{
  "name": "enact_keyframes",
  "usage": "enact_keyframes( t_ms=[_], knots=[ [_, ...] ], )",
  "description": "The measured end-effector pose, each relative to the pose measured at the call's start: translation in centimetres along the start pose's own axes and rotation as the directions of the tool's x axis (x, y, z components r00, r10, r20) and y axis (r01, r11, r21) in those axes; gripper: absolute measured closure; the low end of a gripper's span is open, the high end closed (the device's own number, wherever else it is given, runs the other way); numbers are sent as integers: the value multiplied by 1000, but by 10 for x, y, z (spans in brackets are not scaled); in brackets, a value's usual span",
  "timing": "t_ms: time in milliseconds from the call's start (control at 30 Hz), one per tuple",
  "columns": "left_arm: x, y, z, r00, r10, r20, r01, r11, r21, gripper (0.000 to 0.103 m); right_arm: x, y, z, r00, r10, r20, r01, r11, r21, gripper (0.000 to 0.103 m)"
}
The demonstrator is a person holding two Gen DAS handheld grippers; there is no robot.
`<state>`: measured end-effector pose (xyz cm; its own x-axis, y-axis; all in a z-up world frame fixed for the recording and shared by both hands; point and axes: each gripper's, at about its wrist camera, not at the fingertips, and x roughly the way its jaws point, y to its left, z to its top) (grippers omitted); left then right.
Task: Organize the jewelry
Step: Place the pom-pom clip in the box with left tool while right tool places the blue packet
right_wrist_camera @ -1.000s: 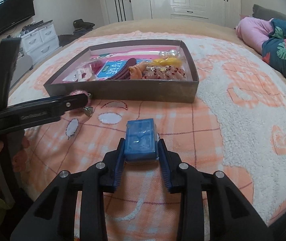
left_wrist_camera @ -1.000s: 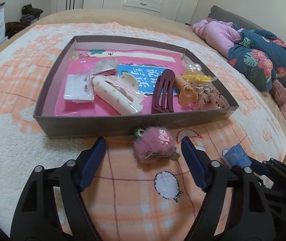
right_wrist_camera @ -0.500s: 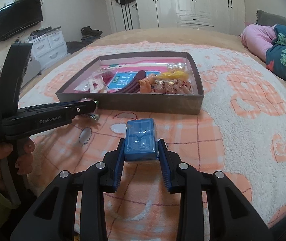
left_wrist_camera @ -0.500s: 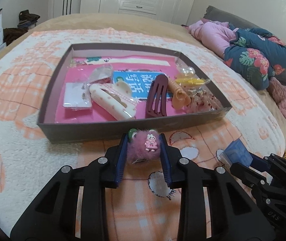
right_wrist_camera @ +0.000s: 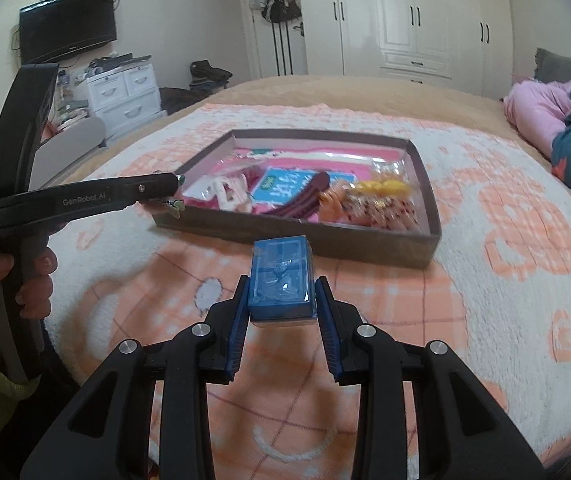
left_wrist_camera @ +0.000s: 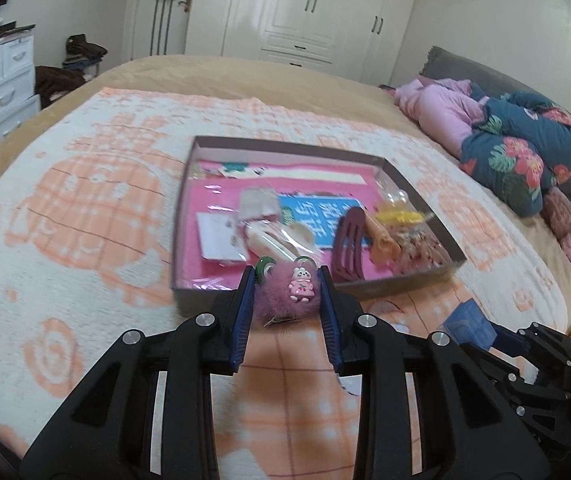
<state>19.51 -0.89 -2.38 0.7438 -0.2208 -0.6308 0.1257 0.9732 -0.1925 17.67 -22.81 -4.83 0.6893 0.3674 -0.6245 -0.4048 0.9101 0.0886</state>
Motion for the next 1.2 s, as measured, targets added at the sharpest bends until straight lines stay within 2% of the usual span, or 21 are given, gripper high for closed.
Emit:
enact_keyframes(
  t_ms=[367,667,933,1200],
  knots=[
    [-5,27,13,997,63,48,-61,997,-44,80,14,5,36,999,14,33,-13,999,-32,72],
    [5,38,29,992,102,74,-98,993,-58,80,36,-4,65,999,-8,50,9,1000,-22,72],
    [22,44,36,990,123,63,-119,991,-60,80,56,-15,87,998,-26,60,27,1000,-13,72],
    [43,50,39,989,141,36,-139,989,-60,80,86,-17,96,999,-35,31,35,999,-16,72]
  ],
)
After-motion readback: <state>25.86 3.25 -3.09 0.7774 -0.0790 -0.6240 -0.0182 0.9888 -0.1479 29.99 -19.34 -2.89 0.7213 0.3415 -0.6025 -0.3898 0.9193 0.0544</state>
